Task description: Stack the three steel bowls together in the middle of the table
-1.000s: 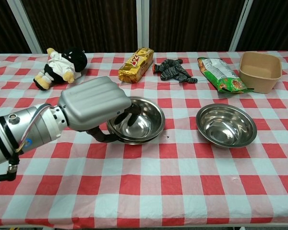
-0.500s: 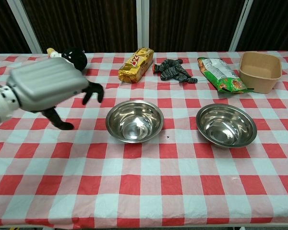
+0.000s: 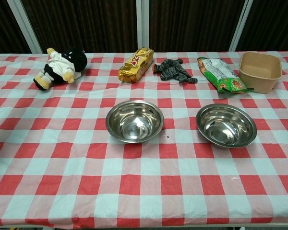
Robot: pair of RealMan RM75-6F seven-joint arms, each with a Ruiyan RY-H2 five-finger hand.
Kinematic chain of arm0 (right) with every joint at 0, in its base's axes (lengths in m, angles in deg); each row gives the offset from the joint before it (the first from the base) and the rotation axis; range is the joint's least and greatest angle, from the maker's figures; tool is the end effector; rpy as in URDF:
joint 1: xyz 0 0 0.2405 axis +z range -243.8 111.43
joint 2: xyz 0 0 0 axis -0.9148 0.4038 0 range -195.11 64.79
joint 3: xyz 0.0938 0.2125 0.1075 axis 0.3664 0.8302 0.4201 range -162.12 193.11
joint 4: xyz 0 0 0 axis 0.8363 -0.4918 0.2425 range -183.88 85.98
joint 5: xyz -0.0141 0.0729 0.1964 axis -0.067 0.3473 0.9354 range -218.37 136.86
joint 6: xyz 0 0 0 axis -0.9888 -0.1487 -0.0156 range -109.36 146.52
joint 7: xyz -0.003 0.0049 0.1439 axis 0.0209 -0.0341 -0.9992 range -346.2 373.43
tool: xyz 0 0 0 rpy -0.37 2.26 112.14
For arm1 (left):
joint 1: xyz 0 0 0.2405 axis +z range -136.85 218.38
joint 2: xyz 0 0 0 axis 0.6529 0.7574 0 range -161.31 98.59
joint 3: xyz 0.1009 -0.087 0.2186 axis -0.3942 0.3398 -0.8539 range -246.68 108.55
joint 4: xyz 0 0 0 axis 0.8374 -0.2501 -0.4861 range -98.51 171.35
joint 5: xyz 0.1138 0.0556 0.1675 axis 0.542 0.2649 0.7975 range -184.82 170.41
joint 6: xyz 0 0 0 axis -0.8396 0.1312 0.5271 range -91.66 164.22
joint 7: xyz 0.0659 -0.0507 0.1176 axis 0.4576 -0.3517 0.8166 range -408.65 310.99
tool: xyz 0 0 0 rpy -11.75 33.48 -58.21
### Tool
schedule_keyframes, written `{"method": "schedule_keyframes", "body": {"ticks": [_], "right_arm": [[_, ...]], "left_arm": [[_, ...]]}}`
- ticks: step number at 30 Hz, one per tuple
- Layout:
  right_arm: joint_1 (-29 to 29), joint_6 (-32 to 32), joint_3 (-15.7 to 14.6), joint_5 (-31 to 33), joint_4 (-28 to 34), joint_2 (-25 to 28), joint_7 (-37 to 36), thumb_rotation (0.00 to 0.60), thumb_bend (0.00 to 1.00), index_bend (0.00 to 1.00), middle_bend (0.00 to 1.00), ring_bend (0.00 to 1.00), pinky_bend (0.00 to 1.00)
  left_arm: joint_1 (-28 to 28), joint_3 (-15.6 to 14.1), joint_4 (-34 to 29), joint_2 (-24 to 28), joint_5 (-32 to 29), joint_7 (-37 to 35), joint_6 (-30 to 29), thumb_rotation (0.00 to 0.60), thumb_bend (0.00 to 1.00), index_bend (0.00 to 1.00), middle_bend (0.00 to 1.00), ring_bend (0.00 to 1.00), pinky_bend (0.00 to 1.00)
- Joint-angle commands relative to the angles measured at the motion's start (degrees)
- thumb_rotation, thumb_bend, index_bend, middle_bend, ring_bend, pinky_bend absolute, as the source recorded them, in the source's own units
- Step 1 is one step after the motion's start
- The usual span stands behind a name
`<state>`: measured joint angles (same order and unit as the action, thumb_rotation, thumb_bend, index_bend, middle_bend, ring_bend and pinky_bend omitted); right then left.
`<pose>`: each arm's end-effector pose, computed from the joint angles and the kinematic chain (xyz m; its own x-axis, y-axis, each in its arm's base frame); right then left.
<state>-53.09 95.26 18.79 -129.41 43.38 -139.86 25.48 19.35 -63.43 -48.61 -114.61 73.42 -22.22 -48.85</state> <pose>-0.2597 -0.2183 0.0800 0.4409 -0.0770 0.8943 -0.8822 -0.2208 0.4159 -0.2391 0.2682 0.0726 0.5843 -0.1608 0.7954 0.7849 -0.1372 -0.6043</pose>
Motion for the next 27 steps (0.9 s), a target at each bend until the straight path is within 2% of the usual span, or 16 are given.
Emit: {"method": "schedule_keyframes", "body": {"ticks": [1,3,6,15,27], "right_arm": [[3.78,-5.69,-0.86,-1.42,0.82,-2.51,6.66,0.6,0.09,0.28,0.35,0.41,0.46],[5.44,-9.13,-1.06,-0.45,1.4,-3.49,10.21,0.6,0.09,0.35,0.39,0.48,0.52],[7.01,-11.99,-0.97,1.02,1.48,-5.39,14.19,0.6,0.09,0.41,0.4,0.5,0.54],[8.91,-15.12,-0.79,5.47,-0.38,-10.63,18.98,0.6,0.09,0.44,0.41,0.5,0.54],[10.9,-16.61,-0.69,8.23,-4.77,-14.41,21.94,0.6,0.1,0.47,0.43,0.5,0.54]], "left_arm": [[2.79,0.75,0.35,0.04,0.21,-5.58,-2.14,0.6,0.12,0.37,0.39,0.49,0.58],[3.58,0.72,-0.57,0.43,0.28,-7.09,-2.75,0.6,0.11,0.36,0.38,0.44,0.49],[4.68,0.12,-0.64,0.91,1.48,-8.6,-3.99,0.6,0.1,0.35,0.38,0.42,0.44],[6.61,-0.05,0.69,2.44,3.67,-13.77,-5.92,0.6,0.09,0.35,0.38,0.41,0.42],[7.48,0.28,4.77,1.55,5.16,-16.38,-6.52,0.6,0.09,0.35,0.38,0.41,0.39]]}}
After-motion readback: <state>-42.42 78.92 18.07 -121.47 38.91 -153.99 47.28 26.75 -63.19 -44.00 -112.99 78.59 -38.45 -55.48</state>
